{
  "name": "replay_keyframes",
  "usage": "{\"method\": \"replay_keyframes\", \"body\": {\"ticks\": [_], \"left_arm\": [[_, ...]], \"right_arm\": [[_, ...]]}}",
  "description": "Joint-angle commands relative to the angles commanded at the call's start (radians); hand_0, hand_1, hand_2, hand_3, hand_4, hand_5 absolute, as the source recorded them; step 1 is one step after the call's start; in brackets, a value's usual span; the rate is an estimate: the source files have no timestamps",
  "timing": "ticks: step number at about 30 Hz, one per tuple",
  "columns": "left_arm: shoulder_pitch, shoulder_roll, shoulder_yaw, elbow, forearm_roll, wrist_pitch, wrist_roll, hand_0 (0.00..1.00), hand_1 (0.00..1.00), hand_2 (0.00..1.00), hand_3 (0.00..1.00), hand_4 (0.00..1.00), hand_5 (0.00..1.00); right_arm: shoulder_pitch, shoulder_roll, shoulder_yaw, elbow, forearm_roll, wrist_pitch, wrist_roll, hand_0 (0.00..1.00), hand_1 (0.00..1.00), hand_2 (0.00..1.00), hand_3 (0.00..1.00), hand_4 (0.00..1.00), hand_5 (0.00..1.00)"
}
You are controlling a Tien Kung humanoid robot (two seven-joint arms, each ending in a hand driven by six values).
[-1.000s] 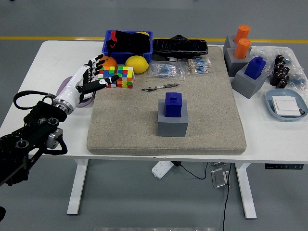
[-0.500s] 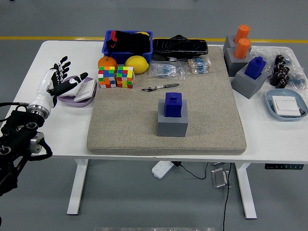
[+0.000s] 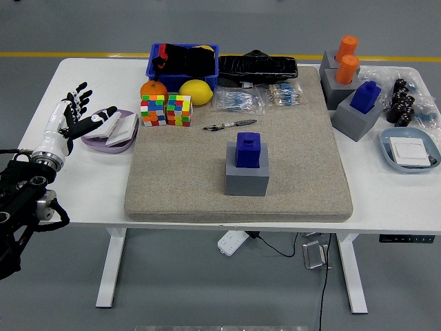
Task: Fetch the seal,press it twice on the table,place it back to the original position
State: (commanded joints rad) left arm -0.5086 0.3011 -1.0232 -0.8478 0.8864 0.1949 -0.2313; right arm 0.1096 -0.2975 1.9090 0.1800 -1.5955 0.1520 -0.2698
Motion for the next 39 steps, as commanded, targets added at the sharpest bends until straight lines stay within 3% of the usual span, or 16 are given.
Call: {"method": "replay_keyframes", "body": {"ticks": [39], "left_arm": [[-0.02, 0.031, -0.004, -0.01, -0.001, 0.006, -0.001, 0.946, 0.926, 0.899, 0.92, 0.935, 0.195]], "right_arm": [[0.017, -0.015, -0.021, 0.0, 0.002, 0.002, 0.003, 0.888, 0.749, 0.728, 0.753, 0.87, 0.55]]}}
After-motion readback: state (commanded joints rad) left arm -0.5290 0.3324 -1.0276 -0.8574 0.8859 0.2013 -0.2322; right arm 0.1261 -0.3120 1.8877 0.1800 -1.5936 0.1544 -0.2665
